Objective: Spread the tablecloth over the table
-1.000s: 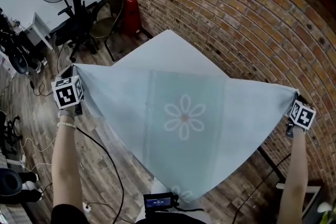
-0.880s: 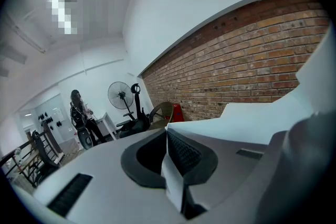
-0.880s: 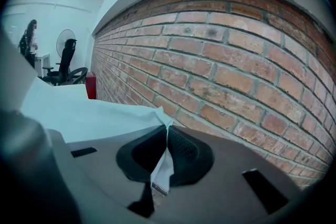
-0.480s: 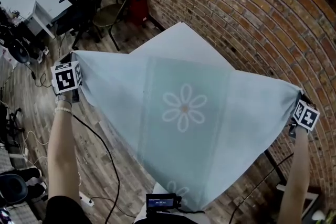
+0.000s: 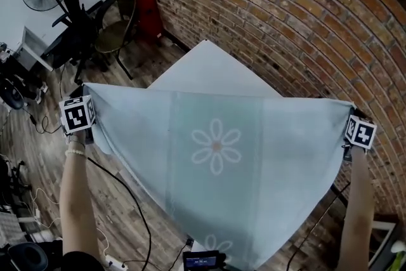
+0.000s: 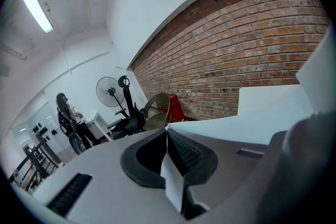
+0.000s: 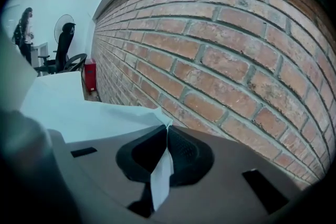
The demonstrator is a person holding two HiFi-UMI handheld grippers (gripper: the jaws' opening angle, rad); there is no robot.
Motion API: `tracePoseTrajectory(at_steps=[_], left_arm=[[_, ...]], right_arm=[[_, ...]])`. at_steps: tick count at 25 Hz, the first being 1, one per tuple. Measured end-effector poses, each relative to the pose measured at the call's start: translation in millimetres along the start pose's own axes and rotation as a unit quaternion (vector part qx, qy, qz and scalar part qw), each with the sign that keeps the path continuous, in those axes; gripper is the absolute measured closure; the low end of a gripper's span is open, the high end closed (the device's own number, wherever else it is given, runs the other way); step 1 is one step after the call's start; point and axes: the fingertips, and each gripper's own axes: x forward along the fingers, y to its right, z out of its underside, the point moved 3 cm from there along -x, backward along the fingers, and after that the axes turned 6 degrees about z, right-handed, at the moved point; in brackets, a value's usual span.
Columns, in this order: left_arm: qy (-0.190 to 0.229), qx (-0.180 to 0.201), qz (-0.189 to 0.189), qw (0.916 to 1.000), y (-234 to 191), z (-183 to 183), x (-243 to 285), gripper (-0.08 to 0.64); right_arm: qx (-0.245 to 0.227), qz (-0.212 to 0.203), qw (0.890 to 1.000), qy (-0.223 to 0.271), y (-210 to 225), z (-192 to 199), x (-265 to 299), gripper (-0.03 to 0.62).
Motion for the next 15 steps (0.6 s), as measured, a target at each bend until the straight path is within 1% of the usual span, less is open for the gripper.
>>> tracePoseTrajectory(at_steps=[4, 8, 13, 15], left_arm=[[-0.001, 0.002, 0.007, 1.0000, 11, -5, 27, 0.545], [-0.002, 0.013, 0.009, 0.9999, 18, -11, 47, 0.545], [-0.004, 0.018, 0.003, 0.9998, 21, -20, 73, 0.545], [-0.005, 0.027, 0.003, 0.9996, 21, -25, 81, 0.545]], right_arm=[[-0.004, 0.008, 1.000, -0.007, -10, -2, 16, 0.555], [-0.011, 0.014, 1.000, -0.010, -15, -5, 29, 0.555], [-0.032, 0.016, 0.999, -0.011, -27, -21, 52, 0.555], [-0.040, 0.015, 0.999, -0.008, -32, -30, 60, 0.555]])
